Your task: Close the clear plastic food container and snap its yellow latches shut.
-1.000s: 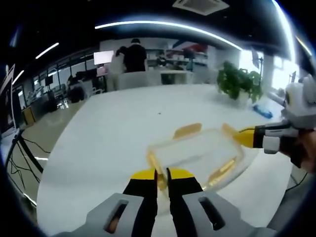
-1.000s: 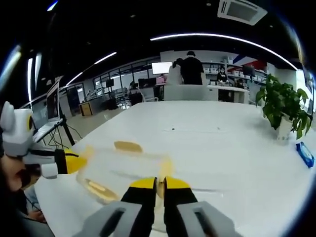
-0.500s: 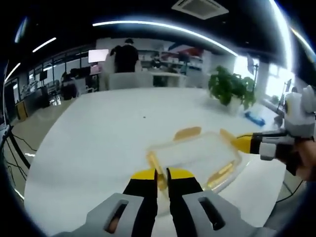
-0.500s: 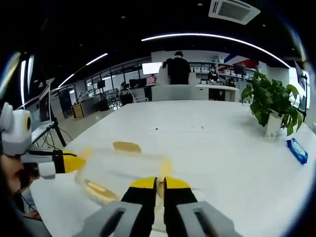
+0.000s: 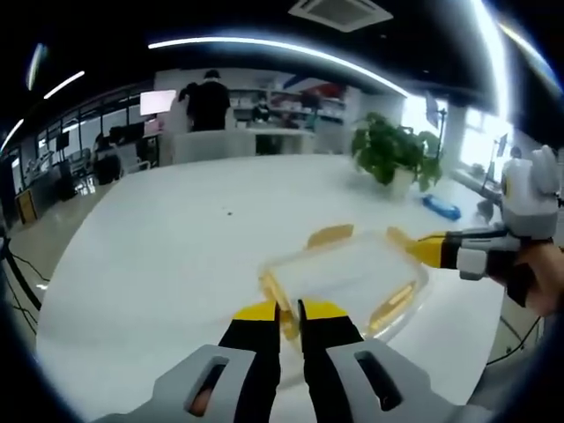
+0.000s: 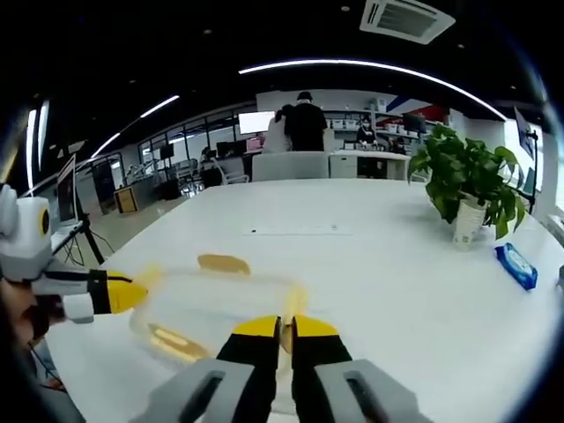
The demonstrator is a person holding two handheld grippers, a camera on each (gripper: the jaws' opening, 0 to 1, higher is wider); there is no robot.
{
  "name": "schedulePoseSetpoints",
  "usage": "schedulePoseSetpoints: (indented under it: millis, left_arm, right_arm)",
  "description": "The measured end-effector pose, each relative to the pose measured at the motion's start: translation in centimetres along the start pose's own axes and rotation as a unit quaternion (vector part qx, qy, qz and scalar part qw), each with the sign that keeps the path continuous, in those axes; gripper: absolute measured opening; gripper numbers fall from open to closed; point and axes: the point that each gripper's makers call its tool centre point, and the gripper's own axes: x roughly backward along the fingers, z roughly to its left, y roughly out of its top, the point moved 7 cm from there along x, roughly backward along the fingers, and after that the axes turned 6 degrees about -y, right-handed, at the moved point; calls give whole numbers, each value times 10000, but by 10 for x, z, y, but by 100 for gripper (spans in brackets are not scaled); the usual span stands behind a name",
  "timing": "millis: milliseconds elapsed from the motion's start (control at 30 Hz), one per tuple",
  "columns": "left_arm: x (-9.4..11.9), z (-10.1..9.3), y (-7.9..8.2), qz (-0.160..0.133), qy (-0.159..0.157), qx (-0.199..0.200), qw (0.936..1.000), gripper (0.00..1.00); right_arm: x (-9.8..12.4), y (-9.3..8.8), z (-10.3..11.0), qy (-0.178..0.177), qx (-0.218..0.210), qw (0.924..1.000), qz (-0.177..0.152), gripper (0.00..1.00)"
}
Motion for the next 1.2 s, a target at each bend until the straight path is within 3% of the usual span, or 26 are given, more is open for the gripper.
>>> schedulePoseSetpoints:
  millis: [400,1200]
  left_arm:
    - [-11,-15,0,73,-211,-99,9997,5]
    - [-12,-20,-12,191,-230,-23,9995,5]
  right_arm:
    - [2,-3,-17,-176,-67,9998,36,0]
    - [3,-20,-20,-200,-34,9995,231,0]
